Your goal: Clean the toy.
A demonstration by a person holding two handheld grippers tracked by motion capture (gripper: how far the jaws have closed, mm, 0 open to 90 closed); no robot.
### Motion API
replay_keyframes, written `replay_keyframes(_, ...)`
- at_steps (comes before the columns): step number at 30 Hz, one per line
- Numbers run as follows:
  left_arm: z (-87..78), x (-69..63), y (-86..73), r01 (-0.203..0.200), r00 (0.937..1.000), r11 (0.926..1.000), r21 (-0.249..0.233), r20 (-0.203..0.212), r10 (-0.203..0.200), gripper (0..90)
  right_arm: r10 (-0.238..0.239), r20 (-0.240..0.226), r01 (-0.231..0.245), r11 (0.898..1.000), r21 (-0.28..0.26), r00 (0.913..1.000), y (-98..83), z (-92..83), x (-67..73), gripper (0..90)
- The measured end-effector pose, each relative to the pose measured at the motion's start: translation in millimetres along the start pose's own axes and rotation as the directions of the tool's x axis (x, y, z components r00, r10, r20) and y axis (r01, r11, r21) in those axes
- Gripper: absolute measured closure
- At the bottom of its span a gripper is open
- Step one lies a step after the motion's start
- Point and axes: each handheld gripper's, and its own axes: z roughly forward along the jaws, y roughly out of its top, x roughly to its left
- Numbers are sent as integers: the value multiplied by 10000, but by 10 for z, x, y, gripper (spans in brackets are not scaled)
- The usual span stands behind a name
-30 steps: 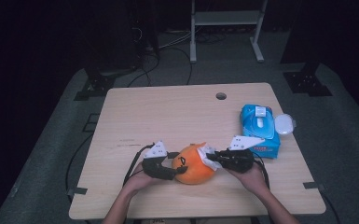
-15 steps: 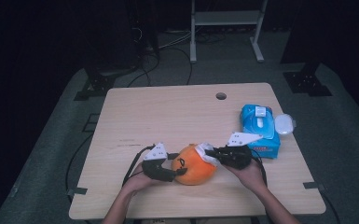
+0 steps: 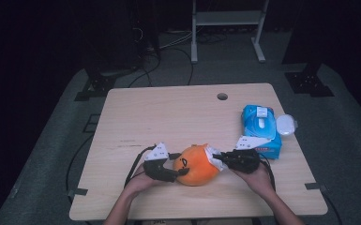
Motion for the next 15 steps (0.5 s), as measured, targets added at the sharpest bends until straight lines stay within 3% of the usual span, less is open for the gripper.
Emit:
replay_keyframes(4,60,-91,82,-440,9990,9990,-76,-51,440,334,-252,-42,251,9996,-89,9997,54,-18,68,848)
replay_keyframes(8,102,-168,126,-878,9961,9961,14,-126,878,334,-664,-163,660,9975,-244,9977,219,104,135,848)
replay_keyframes(11,82,-147,120,-707,9974,9975,-71,-155,706,314,-852,-132,851,9964,-51,9963,255,201,128,848)
replay_keyframes(15,52,-97,156,203,9994,9998,-65,-278,-205,136,-702,-97,702,9975,37,9975,179,192,90,848)
